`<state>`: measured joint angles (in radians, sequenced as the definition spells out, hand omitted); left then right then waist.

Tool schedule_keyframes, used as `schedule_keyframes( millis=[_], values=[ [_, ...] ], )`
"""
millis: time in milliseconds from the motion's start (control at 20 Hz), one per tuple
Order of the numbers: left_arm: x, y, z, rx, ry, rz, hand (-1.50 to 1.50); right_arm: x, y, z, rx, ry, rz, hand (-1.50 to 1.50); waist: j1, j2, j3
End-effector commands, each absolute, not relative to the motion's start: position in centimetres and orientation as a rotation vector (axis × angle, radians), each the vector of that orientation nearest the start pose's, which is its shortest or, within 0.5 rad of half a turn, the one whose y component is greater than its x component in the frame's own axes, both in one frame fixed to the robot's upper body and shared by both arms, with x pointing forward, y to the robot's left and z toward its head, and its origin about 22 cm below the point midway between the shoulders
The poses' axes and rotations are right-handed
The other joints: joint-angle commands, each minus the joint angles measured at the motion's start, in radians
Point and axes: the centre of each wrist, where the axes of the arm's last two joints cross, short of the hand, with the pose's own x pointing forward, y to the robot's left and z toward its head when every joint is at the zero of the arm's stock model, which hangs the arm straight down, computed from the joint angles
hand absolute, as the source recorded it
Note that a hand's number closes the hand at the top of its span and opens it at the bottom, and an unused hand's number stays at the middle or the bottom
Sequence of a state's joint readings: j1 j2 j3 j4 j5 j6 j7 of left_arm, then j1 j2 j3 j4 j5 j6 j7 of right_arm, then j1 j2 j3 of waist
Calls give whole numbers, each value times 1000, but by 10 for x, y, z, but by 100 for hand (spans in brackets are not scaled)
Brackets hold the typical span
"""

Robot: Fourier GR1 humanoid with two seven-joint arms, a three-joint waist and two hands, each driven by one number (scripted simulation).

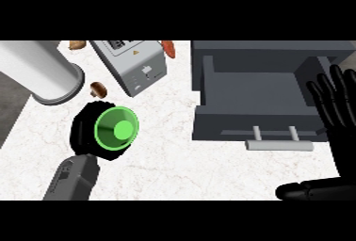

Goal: Pick up the cup, place it into the drawer and close the drawer

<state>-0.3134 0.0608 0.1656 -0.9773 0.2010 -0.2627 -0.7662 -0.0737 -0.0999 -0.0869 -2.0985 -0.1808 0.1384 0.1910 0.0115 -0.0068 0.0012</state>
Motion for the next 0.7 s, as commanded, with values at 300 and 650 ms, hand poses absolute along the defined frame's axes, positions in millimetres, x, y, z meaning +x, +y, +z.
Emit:
schedule_keyframes(
  millis=[300,650],
  values=[
    [320,187,52,-432,-2077,111,150,221,-250,142,149,-1985,139,-150,-12,5,-1],
    [352,159,125,-379,-2104,54,150,225,-242,124,124,-1991,141,-150,-16,7,-1]
  ],
)
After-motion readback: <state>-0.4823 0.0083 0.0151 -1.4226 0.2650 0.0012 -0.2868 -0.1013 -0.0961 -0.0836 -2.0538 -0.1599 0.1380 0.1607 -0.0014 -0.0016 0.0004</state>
